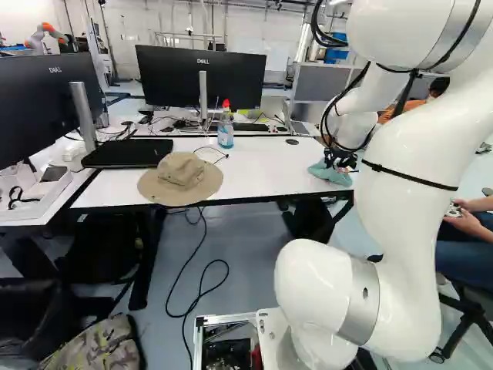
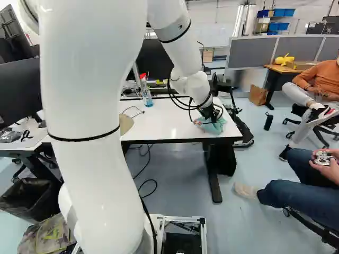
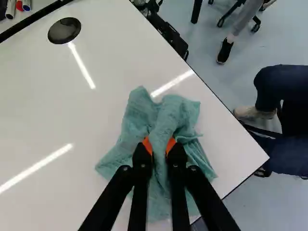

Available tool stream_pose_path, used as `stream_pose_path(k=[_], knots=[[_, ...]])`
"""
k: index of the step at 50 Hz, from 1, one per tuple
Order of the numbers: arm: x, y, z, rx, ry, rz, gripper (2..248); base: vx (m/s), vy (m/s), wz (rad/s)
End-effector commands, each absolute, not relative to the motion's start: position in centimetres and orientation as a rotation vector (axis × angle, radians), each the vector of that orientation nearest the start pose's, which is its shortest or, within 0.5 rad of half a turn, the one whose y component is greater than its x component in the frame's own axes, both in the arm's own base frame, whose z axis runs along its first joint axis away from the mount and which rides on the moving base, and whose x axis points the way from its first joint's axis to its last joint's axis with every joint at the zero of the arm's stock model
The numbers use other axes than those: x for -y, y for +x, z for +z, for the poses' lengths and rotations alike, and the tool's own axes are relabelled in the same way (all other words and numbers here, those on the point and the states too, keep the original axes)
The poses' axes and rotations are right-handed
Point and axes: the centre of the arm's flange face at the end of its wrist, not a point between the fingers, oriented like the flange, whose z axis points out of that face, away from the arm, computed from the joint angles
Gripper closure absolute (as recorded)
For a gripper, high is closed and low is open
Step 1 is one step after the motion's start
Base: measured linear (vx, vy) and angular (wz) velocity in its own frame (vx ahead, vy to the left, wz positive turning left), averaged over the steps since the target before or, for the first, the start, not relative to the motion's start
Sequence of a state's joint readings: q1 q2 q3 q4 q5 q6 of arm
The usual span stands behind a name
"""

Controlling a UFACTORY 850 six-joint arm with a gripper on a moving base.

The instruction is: Clean the table with the green towel

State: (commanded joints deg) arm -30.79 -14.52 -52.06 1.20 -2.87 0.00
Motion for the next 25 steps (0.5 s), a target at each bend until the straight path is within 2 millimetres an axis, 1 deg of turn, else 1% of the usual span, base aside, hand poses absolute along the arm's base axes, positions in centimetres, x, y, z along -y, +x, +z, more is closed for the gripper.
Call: stream_pose_path(k=[15,25], knots=[[24.7,43.3,42.2,-0.839,-3.035,-0.934,203,0.000,0.000,0.000],[23.0,43.0,42.2,-0.795,-3.039,-0.929,203,0.000,0.000,0.000]])
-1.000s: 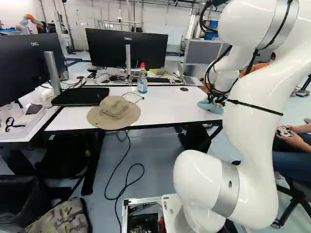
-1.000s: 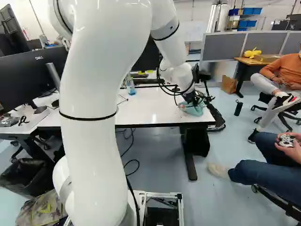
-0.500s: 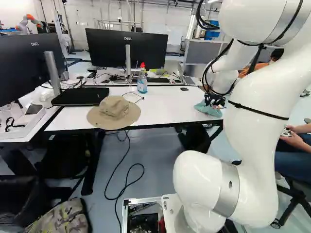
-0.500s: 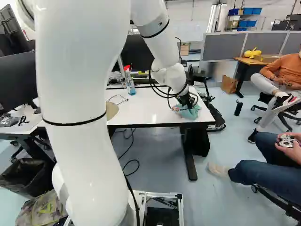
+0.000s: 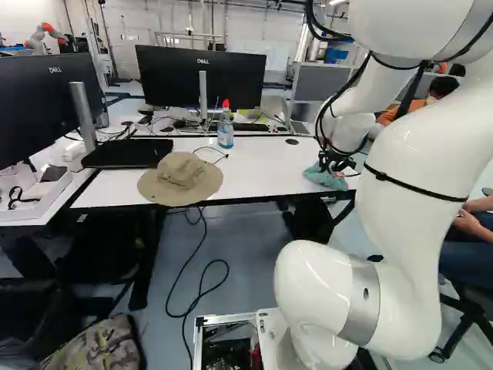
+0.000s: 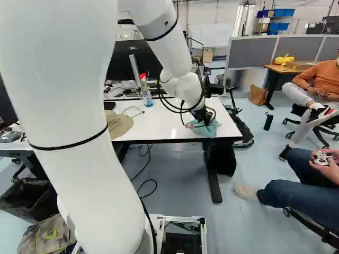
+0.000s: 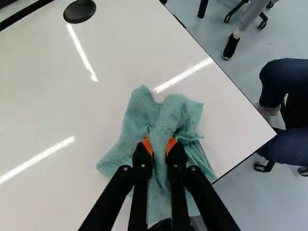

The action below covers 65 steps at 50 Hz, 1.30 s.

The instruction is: Clean the table with the green towel

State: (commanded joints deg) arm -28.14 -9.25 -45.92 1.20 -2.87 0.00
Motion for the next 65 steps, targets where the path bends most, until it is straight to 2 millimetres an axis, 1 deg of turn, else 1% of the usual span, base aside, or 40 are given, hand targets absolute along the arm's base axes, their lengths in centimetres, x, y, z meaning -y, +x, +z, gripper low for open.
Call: stream_pose_path(k=[8,23,37,65], knots=[[22.0,43.5,42.2,-0.759,-3.042,-0.929,203,0.000,0.000,0.000],[22.5,46.1,42.1,-0.735,-3.041,-0.944,203,0.000,0.000,0.000],[24.3,48.2,42.1,-0.755,-3.037,-0.962,203,0.000,0.000,0.000],[28.9,51.5,41.8,-0.825,-3.025,-1.006,203,0.000,0.000,0.000]])
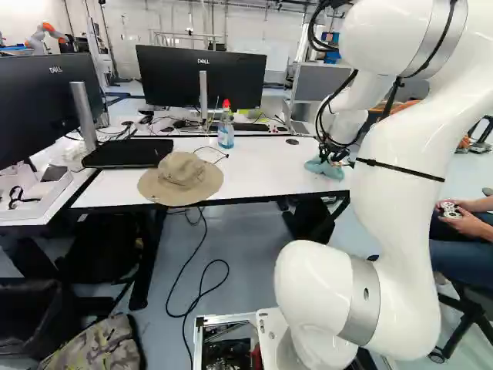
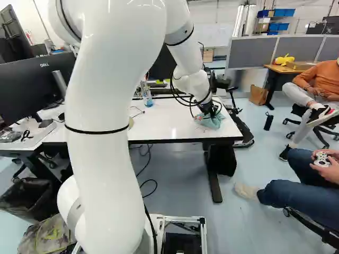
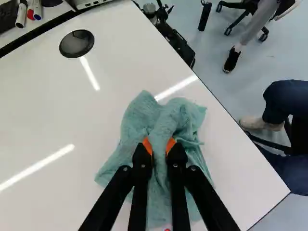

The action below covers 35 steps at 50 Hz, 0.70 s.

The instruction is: Clean the table with the green towel

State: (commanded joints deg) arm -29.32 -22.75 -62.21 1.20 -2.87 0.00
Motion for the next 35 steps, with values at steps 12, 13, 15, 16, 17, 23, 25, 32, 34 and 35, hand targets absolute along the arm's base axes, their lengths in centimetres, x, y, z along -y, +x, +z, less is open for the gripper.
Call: stream_pose_path(k=[12,13,15,16,17,23,25,32,34,35], knots=[[31.0,52.9,41.6,-0.853,-3.020,-1.029,203,0.000,0.000,0.000],[31.1,53.0,41.6,-0.855,-3.019,-1.031,203,0.000,0.000,0.000],[31.5,53.2,41.6,-0.859,-3.018,-1.035,203,0.000,0.000,0.000],[31.6,53.3,41.6,-0.862,-3.018,-1.037,203,0.000,0.000,0.000],[31.8,53.4,41.6,-0.864,-3.017,-1.039,203,0.000,0.000,0.000],[32.8,54.1,41.5,-0.877,-3.014,-1.051,203,0.000,0.000,0.000],[33.2,54.2,41.4,-0.883,-3.013,-1.054,203,0.000,0.000,0.000],[34.4,54.5,41.4,-0.905,-3.010,-1.065,203,0.000,0.000,0.000],[34.8,54.6,41.3,-0.911,-3.009,-1.068,203,0.000,0.000,0.000],[35.0,54.6,41.3,-0.915,-3.008,-1.069,203,0.000,0.000,0.000]])
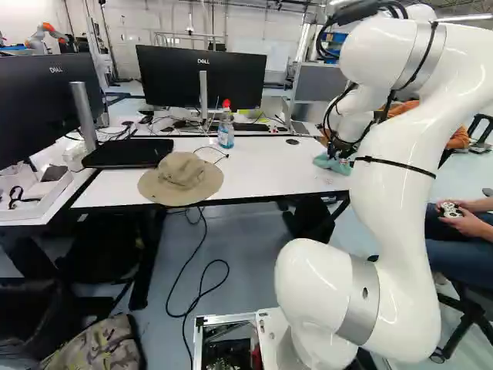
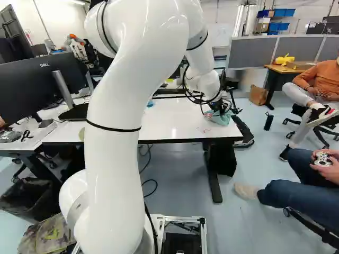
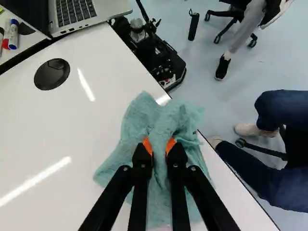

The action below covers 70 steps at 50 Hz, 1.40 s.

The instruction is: Clean the table with the green towel

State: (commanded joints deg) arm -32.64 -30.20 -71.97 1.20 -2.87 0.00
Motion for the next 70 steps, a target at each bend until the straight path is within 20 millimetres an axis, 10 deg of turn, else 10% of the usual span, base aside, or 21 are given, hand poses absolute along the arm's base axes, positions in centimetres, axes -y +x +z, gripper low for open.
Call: stream_pose_path(k=[17,70], knots=[[36.5,53.6,41.3,-0.960,-3.005,-1.068,203,0.000,0.000,0.000],[29.9,45.6,42.0,-0.936,-3.022,-0.963,203,0.000,0.000,0.000]])
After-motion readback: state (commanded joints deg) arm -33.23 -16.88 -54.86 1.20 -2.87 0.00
